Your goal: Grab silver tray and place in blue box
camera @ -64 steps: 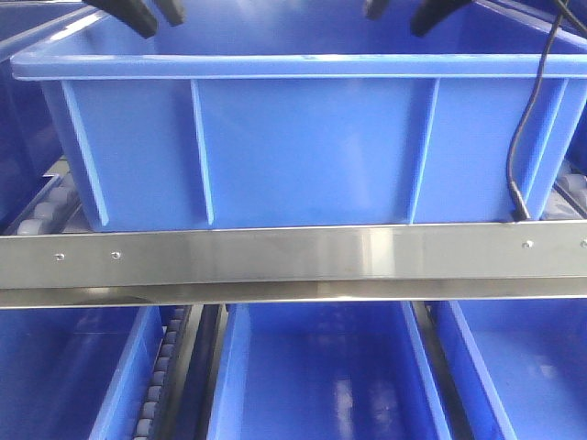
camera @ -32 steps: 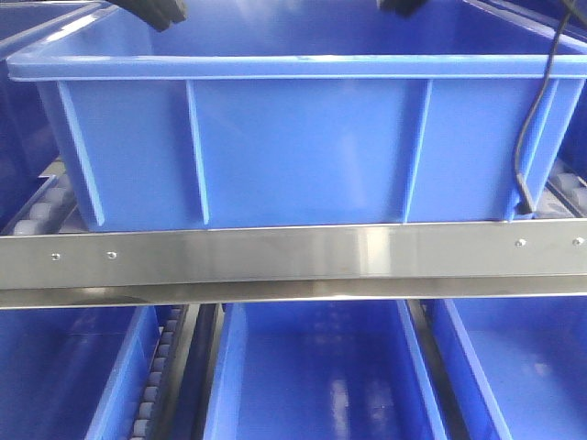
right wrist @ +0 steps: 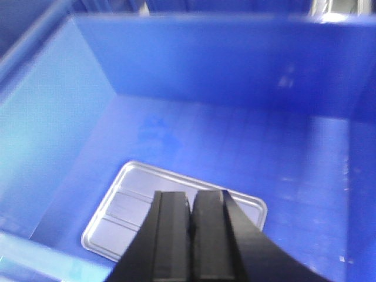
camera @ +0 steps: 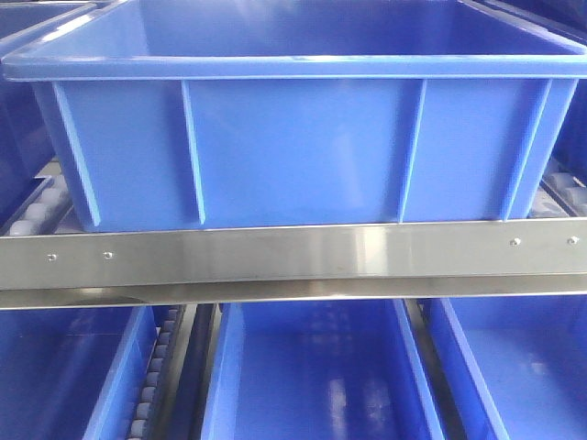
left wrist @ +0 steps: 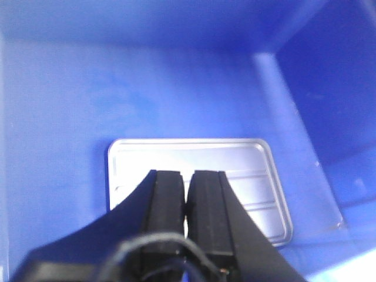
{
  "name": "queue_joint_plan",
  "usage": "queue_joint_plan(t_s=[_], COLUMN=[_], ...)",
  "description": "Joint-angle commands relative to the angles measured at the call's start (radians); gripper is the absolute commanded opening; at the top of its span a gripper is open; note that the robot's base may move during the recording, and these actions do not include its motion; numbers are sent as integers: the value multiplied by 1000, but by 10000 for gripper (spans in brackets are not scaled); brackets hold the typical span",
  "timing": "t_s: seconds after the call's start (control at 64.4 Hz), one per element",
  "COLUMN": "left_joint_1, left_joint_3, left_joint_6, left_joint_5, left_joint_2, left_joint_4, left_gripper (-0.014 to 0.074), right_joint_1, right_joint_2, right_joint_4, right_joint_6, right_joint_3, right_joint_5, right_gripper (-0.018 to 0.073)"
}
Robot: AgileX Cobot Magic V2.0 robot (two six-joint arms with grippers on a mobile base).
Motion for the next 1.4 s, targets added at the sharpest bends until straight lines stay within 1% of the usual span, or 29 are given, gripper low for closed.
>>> queue_joint_plan(t_s=[0.0,0.047,0.093,0.155,0.233,0.341,0.404,0.497,0.574,0.683,0.838,0.947,1.381], left_joint_1=[-26,-35,-39,-45,-45,-45,-45,-45,-45,-45,-45,-45,-45], left_joint_3=[80,163,242,335,436,579,654,753,824,905,990,1015,1017], left_joint_6=[14,14,14,14,14,14,14,14,14,14,14,14,14], left_joint_5=[-232,-317,-375,-411,-417,-449,-490,-503,-491,-473,-446,-431,-431], left_joint_2=[-126,-168,-217,-279,-357,-493,-571,-683,-790,-932,-1090,-1159,-1164], left_joint_4=[-13,-11,-11,-6,5,87,109,169,176,176,176,176,176], left_gripper=[-4,-4,-4,-4,-5,-5,-5,-6,-6,-6,-6,-6,-6], right_joint_1=[0,0,0,0,0,0,0,0,0,0,0,0,0], right_joint_2=[-99,-142,-183,-236,-308,-427,-490,-599,-685,-815,-975,-1034,-1038], right_joint_4=[0,-11,-23,-35,-48,-60,-60,-60,-60,-67,-69,-69,-69], right_joint_6=[-21,-21,-21,-21,-21,-21,-21,-21,-21,-21,-21,-21,-21], right_joint_3=[63,121,171,236,314,398,442,506,546,594,650,660,660], right_joint_5=[-155,-186,-213,-227,-228,-230,-229,-228,-210,-149,-108,-95,-94], right_gripper=[50,50,50,50,50,50,50,50,50,50,50,50,50])
